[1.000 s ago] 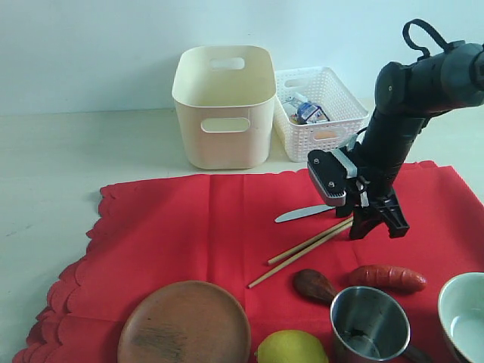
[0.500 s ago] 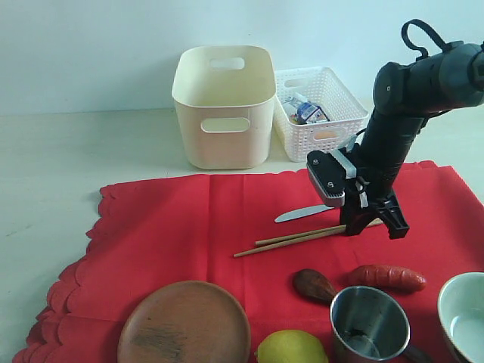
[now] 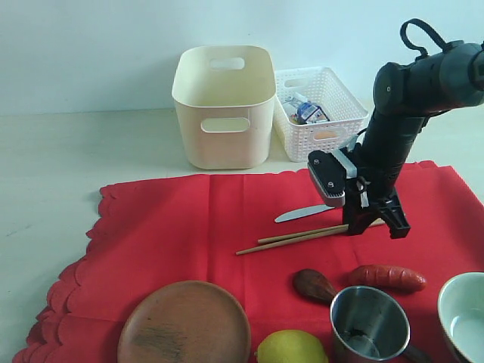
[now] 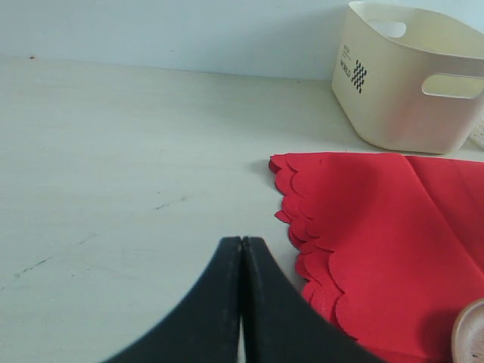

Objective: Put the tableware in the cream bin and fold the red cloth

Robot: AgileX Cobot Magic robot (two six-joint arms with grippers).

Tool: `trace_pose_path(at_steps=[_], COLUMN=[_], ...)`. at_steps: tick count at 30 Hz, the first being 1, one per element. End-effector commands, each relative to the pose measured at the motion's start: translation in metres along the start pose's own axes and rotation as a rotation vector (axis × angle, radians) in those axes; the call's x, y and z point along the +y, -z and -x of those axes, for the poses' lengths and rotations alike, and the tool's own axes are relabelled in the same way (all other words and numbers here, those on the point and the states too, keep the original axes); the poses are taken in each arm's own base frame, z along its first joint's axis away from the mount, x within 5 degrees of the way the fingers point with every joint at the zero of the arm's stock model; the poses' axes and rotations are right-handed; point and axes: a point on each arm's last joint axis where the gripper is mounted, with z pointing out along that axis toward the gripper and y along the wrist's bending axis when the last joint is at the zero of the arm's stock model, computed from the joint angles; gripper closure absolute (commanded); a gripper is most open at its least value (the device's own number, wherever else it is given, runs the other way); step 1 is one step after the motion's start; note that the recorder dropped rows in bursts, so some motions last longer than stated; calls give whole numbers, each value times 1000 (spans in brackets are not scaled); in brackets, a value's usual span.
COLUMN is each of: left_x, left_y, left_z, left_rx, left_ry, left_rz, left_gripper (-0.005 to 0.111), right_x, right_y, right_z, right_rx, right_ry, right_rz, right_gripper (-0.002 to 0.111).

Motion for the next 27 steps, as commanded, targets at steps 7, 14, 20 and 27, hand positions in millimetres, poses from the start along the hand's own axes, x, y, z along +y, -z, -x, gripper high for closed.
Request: trace_pose_path(at_steps=[7, 14, 20, 27], left_x=[0, 0, 0, 0], left_y=[0, 0, 0, 0], left_z=[0, 0, 0, 0], left_rx=[-10, -10, -10, -10], left_ry=[1, 1, 1, 1], left_rz=[2, 2, 2, 2], left_gripper=[107, 107, 107, 107], right_x=[2, 2, 1, 18], right_y=[4, 6, 34, 74], right_z=[-1, 0, 3, 10], right_rx=[11, 9, 3, -37], right_ry=[2, -39, -89, -210], right_rz=[7, -5, -95, -73], right_gripper=[108, 70, 44, 43])
